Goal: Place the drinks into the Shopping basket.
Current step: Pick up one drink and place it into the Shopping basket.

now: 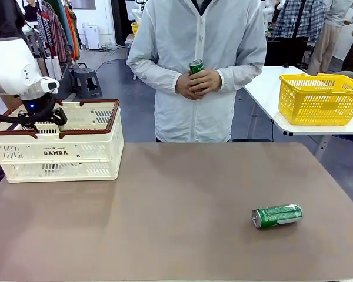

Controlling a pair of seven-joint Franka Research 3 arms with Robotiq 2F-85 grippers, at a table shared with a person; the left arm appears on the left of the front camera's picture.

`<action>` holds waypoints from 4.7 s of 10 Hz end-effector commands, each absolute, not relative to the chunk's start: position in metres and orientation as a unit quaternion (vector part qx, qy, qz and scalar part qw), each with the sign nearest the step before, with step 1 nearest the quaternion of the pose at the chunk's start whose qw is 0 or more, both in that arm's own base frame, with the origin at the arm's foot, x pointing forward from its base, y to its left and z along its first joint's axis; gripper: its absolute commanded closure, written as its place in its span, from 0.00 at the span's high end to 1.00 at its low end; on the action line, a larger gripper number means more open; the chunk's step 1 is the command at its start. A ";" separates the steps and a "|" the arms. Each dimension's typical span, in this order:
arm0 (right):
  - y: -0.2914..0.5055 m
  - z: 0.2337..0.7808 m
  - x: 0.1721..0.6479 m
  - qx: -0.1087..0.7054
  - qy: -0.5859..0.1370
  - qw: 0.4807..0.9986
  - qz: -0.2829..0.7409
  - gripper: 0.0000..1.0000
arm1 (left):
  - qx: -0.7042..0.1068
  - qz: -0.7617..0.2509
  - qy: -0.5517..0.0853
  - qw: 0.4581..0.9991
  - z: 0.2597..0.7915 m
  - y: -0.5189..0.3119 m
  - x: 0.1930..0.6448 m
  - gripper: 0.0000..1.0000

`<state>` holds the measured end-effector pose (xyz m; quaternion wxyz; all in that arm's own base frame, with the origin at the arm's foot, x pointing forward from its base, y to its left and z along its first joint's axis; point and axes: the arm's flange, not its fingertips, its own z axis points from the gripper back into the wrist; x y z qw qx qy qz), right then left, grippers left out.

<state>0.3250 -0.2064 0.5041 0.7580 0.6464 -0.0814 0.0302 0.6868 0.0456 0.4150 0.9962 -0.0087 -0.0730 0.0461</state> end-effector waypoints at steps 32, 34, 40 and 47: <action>0.002 0.483 0.372 0.128 0.106 0.979 0.120 1.00 | -0.543 -0.055 -0.034 0.837 0.490 0.149 0.384 1.00; 0.040 0.447 0.367 -0.003 0.110 0.986 0.129 1.00 | -0.543 -0.055 -0.034 0.837 0.490 0.149 0.384 1.00; 0.056 0.424 0.361 0.008 0.102 0.986 0.130 1.00 | -0.543 -0.055 -0.034 0.837 0.490 0.149 0.384 1.00; 0.053 0.378 0.382 0.014 -0.048 0.557 0.829 1.00 | -0.543 -0.055 -0.034 0.837 0.490 0.149 0.384 1.00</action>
